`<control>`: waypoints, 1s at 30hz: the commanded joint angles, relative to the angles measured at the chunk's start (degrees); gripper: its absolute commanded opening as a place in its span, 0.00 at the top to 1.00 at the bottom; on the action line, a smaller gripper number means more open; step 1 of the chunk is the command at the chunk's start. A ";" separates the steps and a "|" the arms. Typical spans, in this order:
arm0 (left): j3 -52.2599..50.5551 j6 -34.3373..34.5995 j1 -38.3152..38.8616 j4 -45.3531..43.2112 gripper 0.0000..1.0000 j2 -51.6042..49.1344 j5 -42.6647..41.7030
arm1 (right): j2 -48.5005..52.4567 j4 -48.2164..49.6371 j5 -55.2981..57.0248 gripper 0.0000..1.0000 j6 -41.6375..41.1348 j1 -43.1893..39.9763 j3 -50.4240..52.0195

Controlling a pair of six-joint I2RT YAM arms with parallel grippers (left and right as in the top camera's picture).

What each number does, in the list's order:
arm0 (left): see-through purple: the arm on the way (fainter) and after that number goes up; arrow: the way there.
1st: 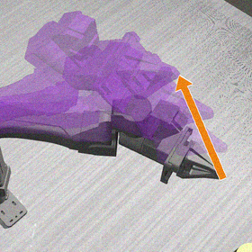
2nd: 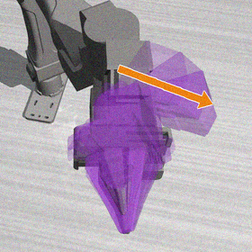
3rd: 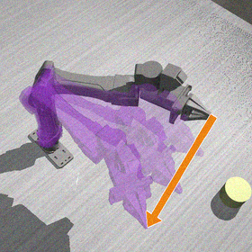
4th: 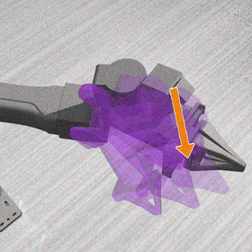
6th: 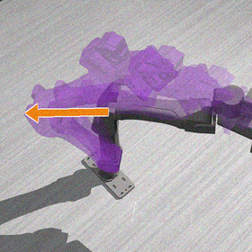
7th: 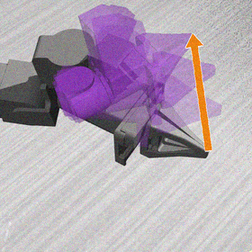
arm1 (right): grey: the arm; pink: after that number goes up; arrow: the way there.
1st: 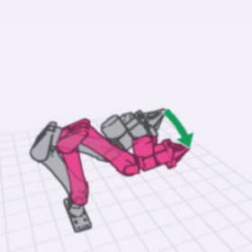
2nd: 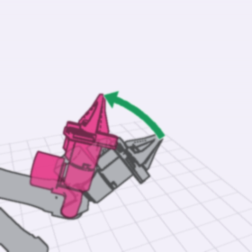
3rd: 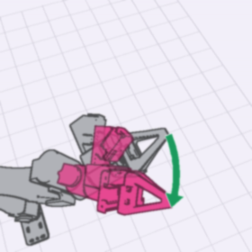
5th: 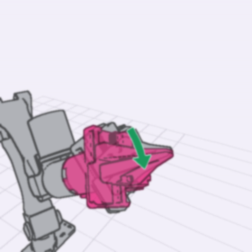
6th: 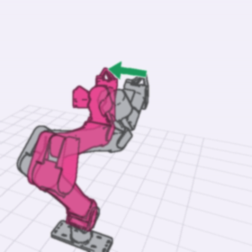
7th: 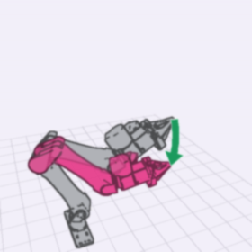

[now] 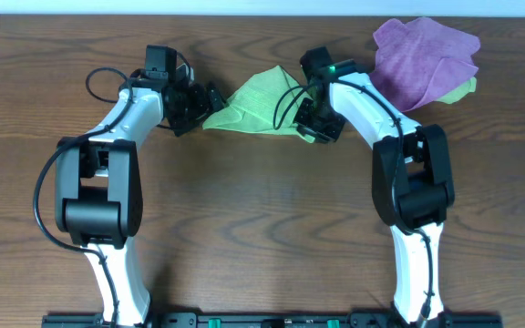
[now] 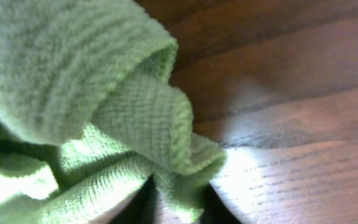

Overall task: Fold the cloth
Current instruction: 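Lift the green cloth with both grippers, stretching it between them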

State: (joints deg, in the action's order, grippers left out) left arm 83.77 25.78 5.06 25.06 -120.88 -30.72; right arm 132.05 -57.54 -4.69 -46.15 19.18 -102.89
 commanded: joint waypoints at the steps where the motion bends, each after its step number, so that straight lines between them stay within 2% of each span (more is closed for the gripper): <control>1: 0.83 -3.19 0.22 0.00 0.05 -0.94 -0.48 | 0.61 0.85 -0.24 0.99 -1.42 -0.04 1.42; 11: 0.83 -10.51 0.96 0.70 0.02 -0.94 -2.29 | 0.59 0.74 -0.26 0.99 -1.40 -0.04 1.40; 17: 0.83 -13.73 2.99 3.91 0.00 -0.94 0.09 | 0.59 -0.07 -0.26 0.99 -1.40 -0.04 1.40; 18: 0.83 -14.10 3.52 4.39 0.08 -0.94 1.31 | 0.59 -0.11 -0.26 0.99 -1.40 -0.04 1.40; 22: 0.76 -14.05 4.79 4.94 0.25 -0.94 4.46 | 0.59 -0.15 -0.28 0.99 -1.40 -0.04 1.40; 27: 0.76 -14.08 5.01 4.87 0.38 -1.11 9.53 | 0.59 -1.22 -0.26 0.99 -1.38 -0.04 1.38; 29: 0.76 -14.10 5.01 4.72 0.48 -1.62 10.36 | 0.59 -1.46 -0.26 0.99 -1.31 -0.04 1.38; 30: 0.76 -14.23 5.01 4.66 0.57 -1.92 10.38 | 0.59 -1.46 -0.26 0.99 -0.94 -0.04 1.38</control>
State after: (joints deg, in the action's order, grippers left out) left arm 83.77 12.32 10.22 29.71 -120.90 -23.35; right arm 132.00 -58.30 -5.34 -46.72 19.18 -102.78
